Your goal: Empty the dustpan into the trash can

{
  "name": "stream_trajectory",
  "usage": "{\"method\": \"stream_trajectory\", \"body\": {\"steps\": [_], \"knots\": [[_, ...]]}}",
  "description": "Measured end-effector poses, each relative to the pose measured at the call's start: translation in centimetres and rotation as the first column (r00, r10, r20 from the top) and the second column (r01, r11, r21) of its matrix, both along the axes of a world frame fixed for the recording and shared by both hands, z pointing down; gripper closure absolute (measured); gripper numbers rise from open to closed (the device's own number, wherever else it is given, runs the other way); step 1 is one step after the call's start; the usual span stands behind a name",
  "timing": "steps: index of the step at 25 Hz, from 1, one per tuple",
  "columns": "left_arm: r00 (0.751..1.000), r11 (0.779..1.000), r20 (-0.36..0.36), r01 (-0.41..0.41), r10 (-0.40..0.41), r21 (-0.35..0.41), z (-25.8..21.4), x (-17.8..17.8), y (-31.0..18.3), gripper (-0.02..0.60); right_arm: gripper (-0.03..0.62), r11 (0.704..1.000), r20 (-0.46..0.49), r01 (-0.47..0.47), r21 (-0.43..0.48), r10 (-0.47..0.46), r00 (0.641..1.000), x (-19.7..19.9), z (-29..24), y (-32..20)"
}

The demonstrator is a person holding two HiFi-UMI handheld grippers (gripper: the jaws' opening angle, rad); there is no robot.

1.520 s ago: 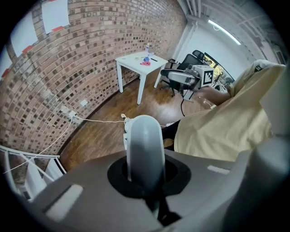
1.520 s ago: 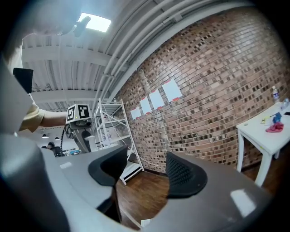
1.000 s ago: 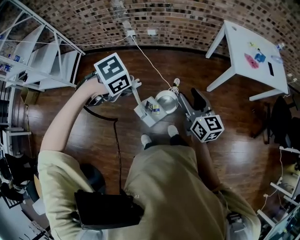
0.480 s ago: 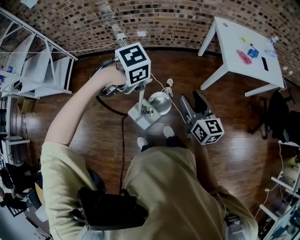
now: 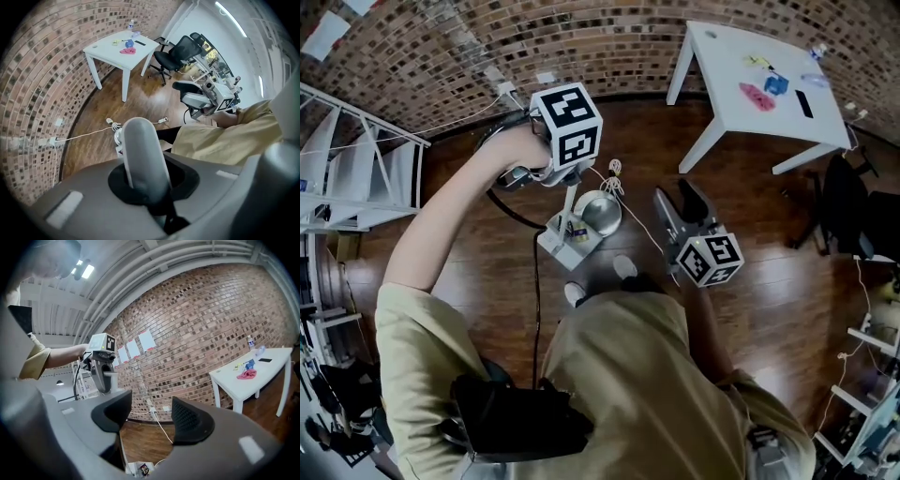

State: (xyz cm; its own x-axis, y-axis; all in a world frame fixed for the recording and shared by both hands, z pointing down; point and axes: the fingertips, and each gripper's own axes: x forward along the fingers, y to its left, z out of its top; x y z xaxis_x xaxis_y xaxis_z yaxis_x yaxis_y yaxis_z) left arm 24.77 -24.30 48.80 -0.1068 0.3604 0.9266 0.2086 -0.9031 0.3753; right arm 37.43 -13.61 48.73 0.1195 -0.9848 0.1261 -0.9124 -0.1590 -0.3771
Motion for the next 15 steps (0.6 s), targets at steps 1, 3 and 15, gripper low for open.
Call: {"method": "stream_trajectory", "body": {"steps": [1, 3, 15], "knots": [[1.0, 1.0, 0.006, -0.022, 0.022, -0.003, 0.0, 0.6, 0.6, 0.546, 0.341, 1.0, 0.005, -0.009, 0.0, 0.009, 1.0, 0.8, 0.1, 0.2], [0.998, 0.998, 0.018, -0.06, 0.06, -0.008, 0.1, 1.8, 1.7, 0.535, 0.341, 1.0, 0.016, -0.022, 0.0, 0.022, 1.0, 2.1, 0.4, 0.5], [0.996, 0.999, 0.076, -0.054, 0.054, 0.001, 1.5, 6.4, 0.2, 0.543, 0.341, 0.999, 0.023, -0.034, 0.015, 0.034, 0.999, 6.1, 0.5, 1.6]]}}
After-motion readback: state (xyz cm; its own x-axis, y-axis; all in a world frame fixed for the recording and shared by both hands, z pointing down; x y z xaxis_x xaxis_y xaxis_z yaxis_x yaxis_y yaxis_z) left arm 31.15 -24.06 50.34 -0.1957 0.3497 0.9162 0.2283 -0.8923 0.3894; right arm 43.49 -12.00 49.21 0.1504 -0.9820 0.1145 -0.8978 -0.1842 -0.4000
